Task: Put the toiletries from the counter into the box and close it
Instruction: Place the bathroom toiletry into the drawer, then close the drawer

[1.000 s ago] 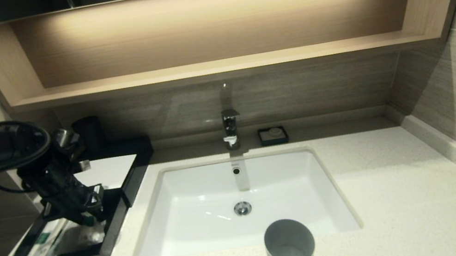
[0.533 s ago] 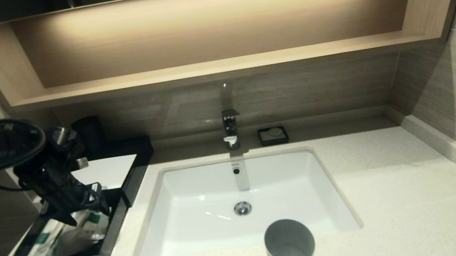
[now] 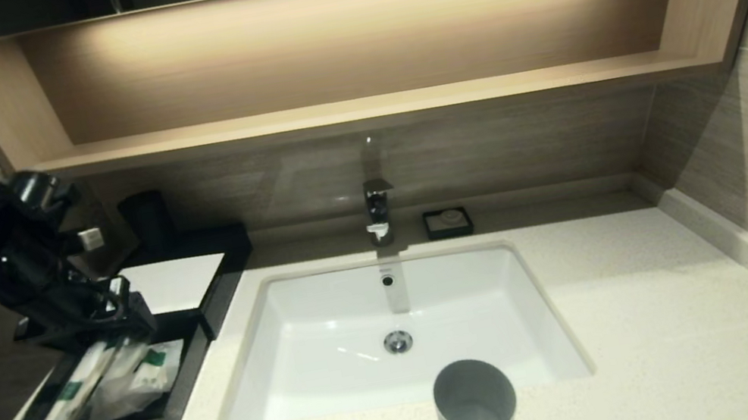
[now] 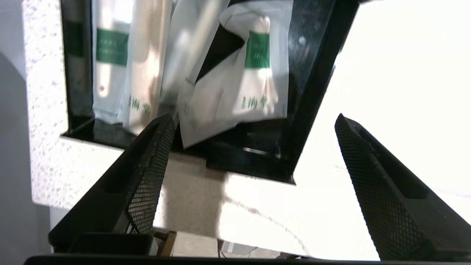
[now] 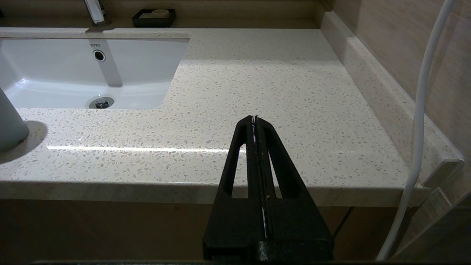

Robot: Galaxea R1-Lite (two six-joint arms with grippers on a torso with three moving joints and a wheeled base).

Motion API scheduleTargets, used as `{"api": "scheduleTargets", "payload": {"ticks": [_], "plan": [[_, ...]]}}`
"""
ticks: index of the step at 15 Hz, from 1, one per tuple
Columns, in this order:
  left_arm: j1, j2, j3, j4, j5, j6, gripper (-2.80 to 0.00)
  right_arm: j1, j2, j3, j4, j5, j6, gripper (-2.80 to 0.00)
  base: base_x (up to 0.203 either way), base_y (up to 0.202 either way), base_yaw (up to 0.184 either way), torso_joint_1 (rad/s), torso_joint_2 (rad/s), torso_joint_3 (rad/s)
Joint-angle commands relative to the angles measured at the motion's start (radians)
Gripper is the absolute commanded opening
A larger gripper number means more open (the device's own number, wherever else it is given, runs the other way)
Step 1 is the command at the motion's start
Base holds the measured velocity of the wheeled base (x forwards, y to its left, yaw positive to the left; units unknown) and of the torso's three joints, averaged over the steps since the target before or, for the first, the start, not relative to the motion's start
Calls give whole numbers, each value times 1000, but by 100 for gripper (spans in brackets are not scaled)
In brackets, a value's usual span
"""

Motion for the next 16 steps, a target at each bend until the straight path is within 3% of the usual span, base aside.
{"api": "scheduleTargets", "payload": {"ticks": [1,2,10,12,16], "plan": [[6,-111,52,6,-3,-1,-90,0,0,2,0,0,0,-280,0,0,0,0,0,0],[6,-132,83,6,-4,5,-280,0,0,2,0,0,0,-280,0,0,0,0,0,0],[21,-233,374,-10,-24,95,-280,0,0,2,0,0,0,-280,0,0,0,0,0,0],[22,-229,415,-17,-54,98,-280,0,-1,2,0,0,0,-280,0,0,0,0,0,0],[24,-221,452,-18,-52,98,-280,0,0,2,0,0,0,-280,0,0,0,0,0,0]]}}
